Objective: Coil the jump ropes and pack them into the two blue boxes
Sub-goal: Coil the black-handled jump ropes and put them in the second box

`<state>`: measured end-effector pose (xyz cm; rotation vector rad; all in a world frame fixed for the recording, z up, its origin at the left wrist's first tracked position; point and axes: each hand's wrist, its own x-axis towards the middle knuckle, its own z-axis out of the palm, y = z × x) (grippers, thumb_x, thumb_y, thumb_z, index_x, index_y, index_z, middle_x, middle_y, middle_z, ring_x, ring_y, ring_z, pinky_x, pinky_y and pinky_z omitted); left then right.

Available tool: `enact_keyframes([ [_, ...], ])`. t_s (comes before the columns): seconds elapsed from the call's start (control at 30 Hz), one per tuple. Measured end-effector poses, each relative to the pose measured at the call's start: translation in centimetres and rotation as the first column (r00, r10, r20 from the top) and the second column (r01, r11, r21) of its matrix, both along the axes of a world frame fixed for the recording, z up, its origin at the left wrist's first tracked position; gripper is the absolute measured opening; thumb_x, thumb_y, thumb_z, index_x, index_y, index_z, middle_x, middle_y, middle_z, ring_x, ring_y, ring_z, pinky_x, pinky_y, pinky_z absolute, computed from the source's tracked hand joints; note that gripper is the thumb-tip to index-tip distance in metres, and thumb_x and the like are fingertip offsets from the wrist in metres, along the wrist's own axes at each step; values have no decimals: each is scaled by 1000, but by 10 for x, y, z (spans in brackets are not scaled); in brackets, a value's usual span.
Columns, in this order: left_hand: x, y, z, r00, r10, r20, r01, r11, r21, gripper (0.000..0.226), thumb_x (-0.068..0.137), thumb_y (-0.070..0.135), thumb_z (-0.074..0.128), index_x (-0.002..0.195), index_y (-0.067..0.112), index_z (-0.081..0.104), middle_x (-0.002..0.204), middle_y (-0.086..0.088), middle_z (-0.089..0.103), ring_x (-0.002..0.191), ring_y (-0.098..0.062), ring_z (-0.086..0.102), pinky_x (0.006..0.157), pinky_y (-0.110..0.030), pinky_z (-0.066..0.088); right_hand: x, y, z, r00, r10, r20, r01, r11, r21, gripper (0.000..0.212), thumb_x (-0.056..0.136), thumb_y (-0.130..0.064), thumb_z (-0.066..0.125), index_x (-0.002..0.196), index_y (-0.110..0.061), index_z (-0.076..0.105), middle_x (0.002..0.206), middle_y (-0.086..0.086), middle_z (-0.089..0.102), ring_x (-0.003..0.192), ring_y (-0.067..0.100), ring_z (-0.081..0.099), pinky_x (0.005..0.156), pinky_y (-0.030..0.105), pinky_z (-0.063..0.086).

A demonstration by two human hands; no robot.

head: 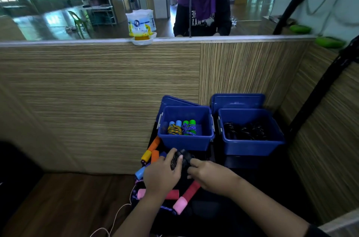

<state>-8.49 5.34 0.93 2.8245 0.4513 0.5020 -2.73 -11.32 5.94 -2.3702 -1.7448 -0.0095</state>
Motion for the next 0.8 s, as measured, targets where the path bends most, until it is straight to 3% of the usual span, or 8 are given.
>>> enact_keyframes([
  [0.03, -1, 0, -3, 998, -59, 32, 58, 998, 36, 45, 88, 58, 42, 112, 33, 70, 60, 3, 60, 42, -17, 51, 39, -22, 26, 4, -1, 5, 994, 12, -107, -13, 1000, -9, 10, 89, -12, 57, 90, -6, 64, 90, 11, 59, 76, 25, 60, 72, 28, 51],
  [0.1, -5, 0, -10, 976, -170, 135, 155, 981, 117, 41, 87, 52, 48, 109, 28, 73, 57, 2, 56, 41, -19, 49, 38, -24, 29, 14, -3, 12, 976, -25, -216, 38, 998, 53, 15, 92, -8, 53, 99, -3, 65, 93, 12, 58, 82, 26, 59, 74, 21, 42],
  [0.2, -8, 0, -20, 932, -280, 229, 242, 953, 183, 40, 88, 49, 50, 111, 25, 72, 65, 1, 62, 46, -20, 54, 40, -26, 36, 21, -5, 18, 905, -101, -413, 159, 981, 110, 14, 93, -9, 55, 97, -2, 66, 85, 8, 61, 71, 20, 66, 69, 20, 49],
  [0.3, -7, -2, -27, 924, -332, 191, 295, 934, 200, 41, 89, 48, 49, 119, 26, 67, 86, -1, 70, 66, -25, 66, 46, -32, 48, 19, -3, 14, 792, -170, -586, 299, 945, 130, 11, 92, -8, 57, 93, -2, 67, 74, 3, 66, 58, 12, 67, 63, 25, 56],
  [0.37, -8, -2, -28, 921, -342, 187, 307, 932, 193, 41, 89, 46, 49, 121, 26, 65, 93, -2, 71, 65, -24, 64, 46, -34, 48, 15, -1, 10, 682, -236, -692, 433, 893, 123, 7, 89, -9, 61, 88, -7, 68, 65, 6, 67, 55, 17, 67, 60, 24, 56],
  [0.53, -14, -1, -15, 900, -371, 230, 335, 925, 181, 46, 86, 54, 49, 117, 26, 69, 75, 2, 65, 54, -16, 56, 44, -27, 38, 11, 4, 5, 476, -300, -827, 623, 778, 77, 6, 86, -10, 67, 81, -6, 69, 52, 7, 63, 46, 16, 63, 55, 25, 53],
  [0.67, -13, -6, -6, 926, -269, 264, 246, 962, 117, 42, 85, 56, 53, 105, 26, 74, 63, 6, 61, 49, -14, 54, 42, -24, 36, 10, 9, 4, 478, -310, -822, 663, 741, 107, 10, 84, -15, 69, 79, -7, 70, 56, 5, 63, 47, 12, 61, 56, 21, 51],
  [0.8, -13, -3, -3, 951, -205, 234, 186, 978, 98, 38, 84, 48, 50, 106, 27, 74, 60, 6, 61, 46, -12, 53, 44, -20, 30, 9, 10, 4, 529, -310, -790, 616, 781, 106, 6, 83, -10, 68, 89, -8, 70, 66, 3, 64, 52, 3, 58, 61, 17, 50],
])
